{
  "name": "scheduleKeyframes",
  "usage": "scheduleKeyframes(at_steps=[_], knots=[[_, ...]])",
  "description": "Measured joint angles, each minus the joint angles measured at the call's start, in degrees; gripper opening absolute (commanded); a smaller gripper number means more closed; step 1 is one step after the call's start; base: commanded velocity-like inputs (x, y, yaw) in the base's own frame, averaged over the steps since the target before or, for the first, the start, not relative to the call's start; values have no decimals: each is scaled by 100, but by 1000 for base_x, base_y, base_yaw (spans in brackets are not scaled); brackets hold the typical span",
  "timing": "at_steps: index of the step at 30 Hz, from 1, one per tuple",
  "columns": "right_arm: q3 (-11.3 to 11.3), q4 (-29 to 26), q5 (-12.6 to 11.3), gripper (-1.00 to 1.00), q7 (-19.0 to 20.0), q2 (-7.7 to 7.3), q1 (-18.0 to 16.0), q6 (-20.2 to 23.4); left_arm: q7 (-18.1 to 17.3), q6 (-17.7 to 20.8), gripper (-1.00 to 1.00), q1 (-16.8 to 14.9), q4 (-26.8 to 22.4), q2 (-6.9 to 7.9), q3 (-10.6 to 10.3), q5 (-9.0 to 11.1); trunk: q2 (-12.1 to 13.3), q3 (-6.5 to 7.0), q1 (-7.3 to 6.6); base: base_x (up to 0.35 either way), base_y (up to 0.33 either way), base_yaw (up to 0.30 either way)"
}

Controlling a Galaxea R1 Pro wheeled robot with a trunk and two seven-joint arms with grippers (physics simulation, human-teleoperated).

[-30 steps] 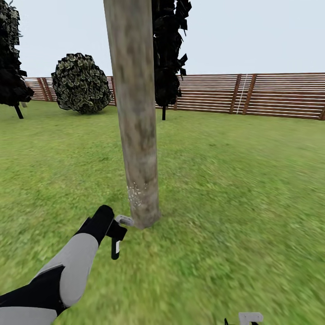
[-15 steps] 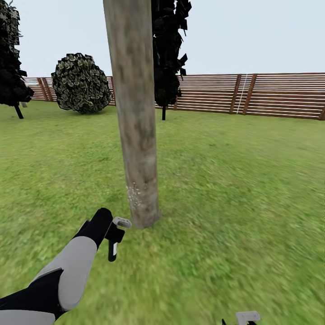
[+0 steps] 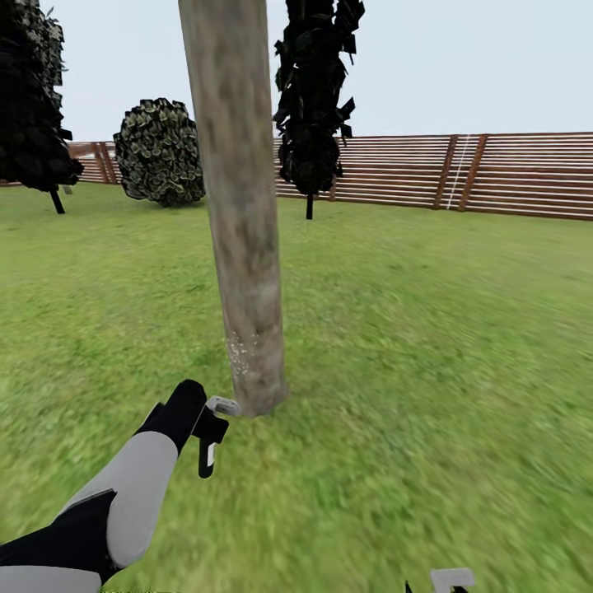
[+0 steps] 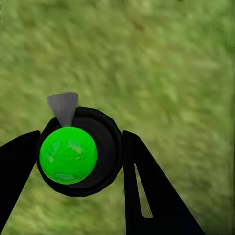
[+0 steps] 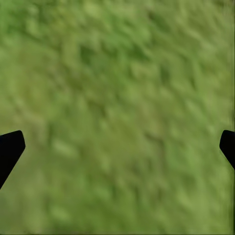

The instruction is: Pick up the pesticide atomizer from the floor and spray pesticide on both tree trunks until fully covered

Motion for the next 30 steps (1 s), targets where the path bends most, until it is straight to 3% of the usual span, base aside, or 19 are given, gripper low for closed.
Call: scheduleKeyframes(at_steps=[6,30], knots=[[8,2,0,100,1,0,2,-3,1,-1,-100,1,2,-2,0,-1,0,0,0,183,-226,195],[3,1,0,100,-8,-9,1,-8,7,-3,-100,-4,-6,-21,8,-1,0,0,1,4,-276,2]])
